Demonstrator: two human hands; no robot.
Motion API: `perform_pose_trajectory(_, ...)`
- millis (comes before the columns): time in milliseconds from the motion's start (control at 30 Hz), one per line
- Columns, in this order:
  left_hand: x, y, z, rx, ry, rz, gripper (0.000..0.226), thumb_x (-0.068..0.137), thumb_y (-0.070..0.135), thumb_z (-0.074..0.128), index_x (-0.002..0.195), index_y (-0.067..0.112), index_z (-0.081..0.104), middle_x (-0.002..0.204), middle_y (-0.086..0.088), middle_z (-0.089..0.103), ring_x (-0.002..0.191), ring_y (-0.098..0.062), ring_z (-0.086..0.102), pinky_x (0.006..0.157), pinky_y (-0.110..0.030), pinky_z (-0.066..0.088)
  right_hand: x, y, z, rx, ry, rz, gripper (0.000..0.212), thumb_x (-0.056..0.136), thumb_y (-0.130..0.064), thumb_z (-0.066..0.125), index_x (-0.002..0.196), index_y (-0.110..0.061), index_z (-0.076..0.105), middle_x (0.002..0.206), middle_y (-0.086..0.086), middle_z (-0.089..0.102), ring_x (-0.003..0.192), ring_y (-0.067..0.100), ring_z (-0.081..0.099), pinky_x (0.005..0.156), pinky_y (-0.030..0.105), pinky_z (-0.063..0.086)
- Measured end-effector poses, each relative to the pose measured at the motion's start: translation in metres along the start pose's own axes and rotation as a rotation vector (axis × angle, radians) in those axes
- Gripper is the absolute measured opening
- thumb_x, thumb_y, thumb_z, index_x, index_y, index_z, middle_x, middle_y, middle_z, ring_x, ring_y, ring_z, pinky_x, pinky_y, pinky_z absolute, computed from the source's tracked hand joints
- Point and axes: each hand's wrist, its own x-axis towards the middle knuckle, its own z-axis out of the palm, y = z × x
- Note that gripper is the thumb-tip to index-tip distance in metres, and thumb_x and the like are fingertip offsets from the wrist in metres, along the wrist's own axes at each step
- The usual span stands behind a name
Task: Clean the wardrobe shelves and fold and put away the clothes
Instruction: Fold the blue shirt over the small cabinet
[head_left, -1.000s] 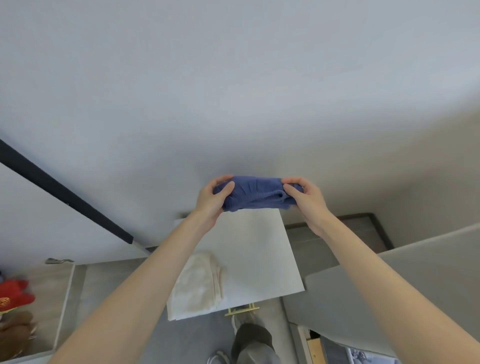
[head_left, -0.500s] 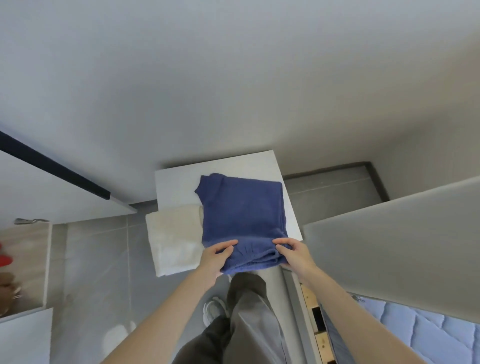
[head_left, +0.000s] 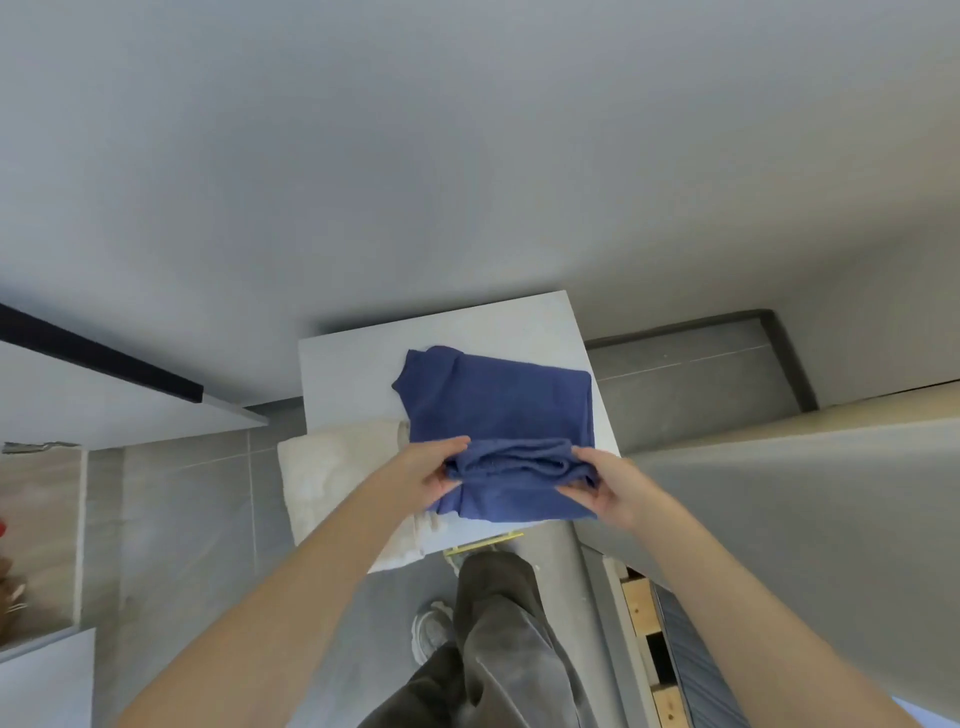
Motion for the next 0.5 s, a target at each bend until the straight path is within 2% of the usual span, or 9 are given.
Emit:
perform_pose_trajectory(67, 0.015, 0.026, 0.007, -0.071, -0.031, 0.018, 0.018, 0.096, 0.0, 0.051, 0.079, 0.002, 0.057, 0.079, -0.011, 0.055, 0.073, -0.016, 0.053, 0.061, -0.023, 0.055, 0.019, -0.021, 0.008, 0.129, -0.038, -0.018, 0.011, 0.097, -0.013, 0.056, 0.101, -0.002, 0.059, 0.092, 0.014, 0.061, 0.084, 0.027, 0.065, 0.061, 0.036, 0.061)
perform_pose_trajectory(133, 0.031, 0.045, 0.009, -0.104, -0.061, 0.04, 0.011, 0.098, 0.012, 0.052, 0.093, 0.005, 0.058, 0.09, -0.012, 0.061, 0.086, -0.022, 0.06, 0.075, -0.032, 0.056, 0.033, -0.035, 0.013, 0.17, -0.095, -0.05, 0.017, 0.099, -0.023, 0.054, 0.111, -0.01, 0.054, 0.107, 0.016, 0.064, 0.096, 0.031, 0.065, 0.076, 0.038, 0.059)
perform_pose_trajectory(200, 0.05, 0.053, 0.004, 0.088, 0.009, 0.103, 0.017, 0.098, 0.027, 0.054, 0.111, 0.016, 0.055, 0.107, -0.009, 0.064, 0.101, -0.027, 0.063, 0.084, -0.036, 0.054, 0.049, -0.037, 0.012, -0.011, -0.081, -0.139, 0.028, 0.099, -0.027, 0.054, 0.126, -0.022, 0.047, 0.119, 0.012, 0.063, 0.107, 0.029, 0.063, 0.087, 0.038, 0.055)
perform_pose_trajectory(233, 0.061, 0.052, -0.003, 0.237, 0.101, 0.174, 0.023, 0.096, 0.03, 0.056, 0.118, 0.022, 0.052, 0.113, -0.007, 0.063, 0.103, -0.027, 0.063, 0.087, -0.037, 0.054, 0.056, -0.034, 0.01, -0.176, -0.01, -0.209, 0.034, 0.098, -0.025, 0.056, 0.13, -0.027, 0.046, 0.122, 0.008, 0.063, 0.109, 0.027, 0.062, 0.09, 0.038, 0.053)
perform_pose_trajectory(333, 0.09, 0.037, -0.022, 0.724, 0.421, 0.501, 0.049, 0.088, 0.035, 0.064, 0.133, 0.026, 0.045, 0.129, -0.006, 0.053, 0.117, -0.027, 0.052, 0.099, -0.038, 0.044, 0.073, -0.019, 0.002, -0.578, 0.257, -0.441, 0.042, 0.093, -0.025, 0.062, 0.133, -0.027, 0.047, 0.132, 0.0, 0.054, 0.119, 0.022, 0.052, 0.099, 0.038, 0.046)
perform_pose_trajectory(367, 0.098, 0.032, -0.027, 0.854, 0.488, 0.539, 0.062, 0.085, 0.041, 0.067, 0.139, 0.027, 0.039, 0.135, -0.007, 0.046, 0.125, -0.029, 0.043, 0.102, -0.039, 0.037, 0.079, -0.016, 0.001, -0.661, 0.303, -0.478, 0.048, 0.092, -0.027, 0.064, 0.136, -0.025, 0.044, 0.138, 0.001, 0.048, 0.127, 0.025, 0.044, 0.103, 0.041, 0.042)
perform_pose_trajectory(433, 0.109, 0.024, -0.03, 0.927, 0.529, 0.518, 0.091, 0.074, 0.055, 0.073, 0.147, 0.03, 0.024, 0.147, -0.008, 0.033, 0.136, -0.03, 0.026, 0.108, -0.042, 0.026, 0.089, -0.012, 0.0, -0.735, 0.358, -0.446, 0.068, 0.088, -0.033, 0.069, 0.145, -0.02, 0.034, 0.147, 0.004, 0.037, 0.137, 0.029, 0.03, 0.107, 0.046, 0.035)
perform_pose_trajectory(500, 0.115, 0.016, -0.023, 0.924, 0.537, 0.499, 0.112, 0.065, 0.061, 0.077, 0.15, 0.029, 0.012, 0.152, -0.008, 0.026, 0.14, -0.03, 0.023, 0.113, -0.045, 0.025, 0.098, -0.009, 0.004, -0.716, 0.372, -0.391, 0.082, 0.084, -0.038, 0.073, 0.149, -0.017, 0.026, 0.15, 0.006, 0.033, 0.138, 0.031, 0.028, 0.109, 0.048, 0.034)
